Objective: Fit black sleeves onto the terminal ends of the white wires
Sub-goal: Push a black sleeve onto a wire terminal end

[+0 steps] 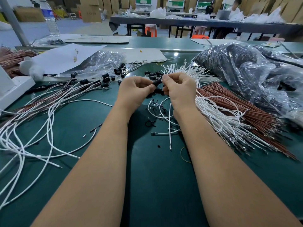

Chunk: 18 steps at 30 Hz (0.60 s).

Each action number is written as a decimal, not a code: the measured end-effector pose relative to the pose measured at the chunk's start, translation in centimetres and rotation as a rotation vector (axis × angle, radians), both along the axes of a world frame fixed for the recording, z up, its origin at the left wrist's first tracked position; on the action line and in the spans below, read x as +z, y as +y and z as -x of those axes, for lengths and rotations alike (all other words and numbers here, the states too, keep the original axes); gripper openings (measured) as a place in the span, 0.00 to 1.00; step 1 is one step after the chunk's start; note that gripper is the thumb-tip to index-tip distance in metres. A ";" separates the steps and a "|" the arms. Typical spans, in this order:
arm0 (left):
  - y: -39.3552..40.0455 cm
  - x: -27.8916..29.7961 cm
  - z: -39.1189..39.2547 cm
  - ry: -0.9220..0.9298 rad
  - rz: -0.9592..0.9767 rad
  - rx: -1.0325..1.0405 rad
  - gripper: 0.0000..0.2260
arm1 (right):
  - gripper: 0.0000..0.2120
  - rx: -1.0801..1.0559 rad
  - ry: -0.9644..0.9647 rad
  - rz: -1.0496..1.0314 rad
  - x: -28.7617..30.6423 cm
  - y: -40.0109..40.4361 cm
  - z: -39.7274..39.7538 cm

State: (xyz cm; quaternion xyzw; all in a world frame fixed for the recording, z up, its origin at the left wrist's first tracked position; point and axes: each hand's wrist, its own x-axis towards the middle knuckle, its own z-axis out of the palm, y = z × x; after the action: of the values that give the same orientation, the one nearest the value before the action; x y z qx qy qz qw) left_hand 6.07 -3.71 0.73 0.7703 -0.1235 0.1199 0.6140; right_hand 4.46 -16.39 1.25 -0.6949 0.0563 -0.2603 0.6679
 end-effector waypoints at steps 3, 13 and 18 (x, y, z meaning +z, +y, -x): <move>0.1 0.0 -0.1 -0.022 -0.005 0.025 0.02 | 0.09 0.022 0.015 -0.002 0.0 0.1 0.0; 0.5 -0.2 0.1 -0.024 -0.025 -0.019 0.03 | 0.09 0.103 0.113 -0.114 -0.1 0.2 0.4; 0.7 -0.4 0.1 0.017 -0.058 -0.066 0.02 | 0.09 0.110 0.122 -0.063 0.0 -0.1 0.5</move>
State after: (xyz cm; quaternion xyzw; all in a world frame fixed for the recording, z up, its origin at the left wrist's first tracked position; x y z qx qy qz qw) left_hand 5.96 -3.01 0.36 0.7844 -0.1472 0.0892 0.5959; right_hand 3.91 -16.46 1.28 -0.6903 0.0670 -0.1785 0.6980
